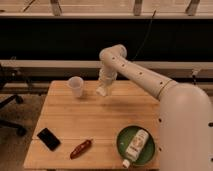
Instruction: Place the white sponge in the ceramic cup
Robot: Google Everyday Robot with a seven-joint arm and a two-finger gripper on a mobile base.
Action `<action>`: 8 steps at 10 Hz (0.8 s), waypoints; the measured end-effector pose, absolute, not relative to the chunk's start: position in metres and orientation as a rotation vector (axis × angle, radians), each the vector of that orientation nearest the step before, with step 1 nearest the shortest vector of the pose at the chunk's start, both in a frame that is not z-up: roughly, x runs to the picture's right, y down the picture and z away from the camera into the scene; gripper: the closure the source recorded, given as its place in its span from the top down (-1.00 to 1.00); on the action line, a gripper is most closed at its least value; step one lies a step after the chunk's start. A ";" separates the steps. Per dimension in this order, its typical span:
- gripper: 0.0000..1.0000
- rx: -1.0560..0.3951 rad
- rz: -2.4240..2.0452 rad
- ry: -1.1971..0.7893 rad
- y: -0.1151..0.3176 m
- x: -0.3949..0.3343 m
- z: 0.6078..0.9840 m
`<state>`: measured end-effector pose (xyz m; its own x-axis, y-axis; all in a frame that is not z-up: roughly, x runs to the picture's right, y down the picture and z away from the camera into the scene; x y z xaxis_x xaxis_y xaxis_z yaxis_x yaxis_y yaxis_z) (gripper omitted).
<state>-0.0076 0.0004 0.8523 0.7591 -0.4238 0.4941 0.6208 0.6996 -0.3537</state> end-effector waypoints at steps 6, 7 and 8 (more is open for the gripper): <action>-1.00 -0.469 -0.759 -0.474 -0.018 -0.081 0.833; -1.00 -0.453 -0.793 -0.489 -0.023 -0.098 0.830; -1.00 -0.438 -0.821 -0.500 -0.029 -0.111 0.827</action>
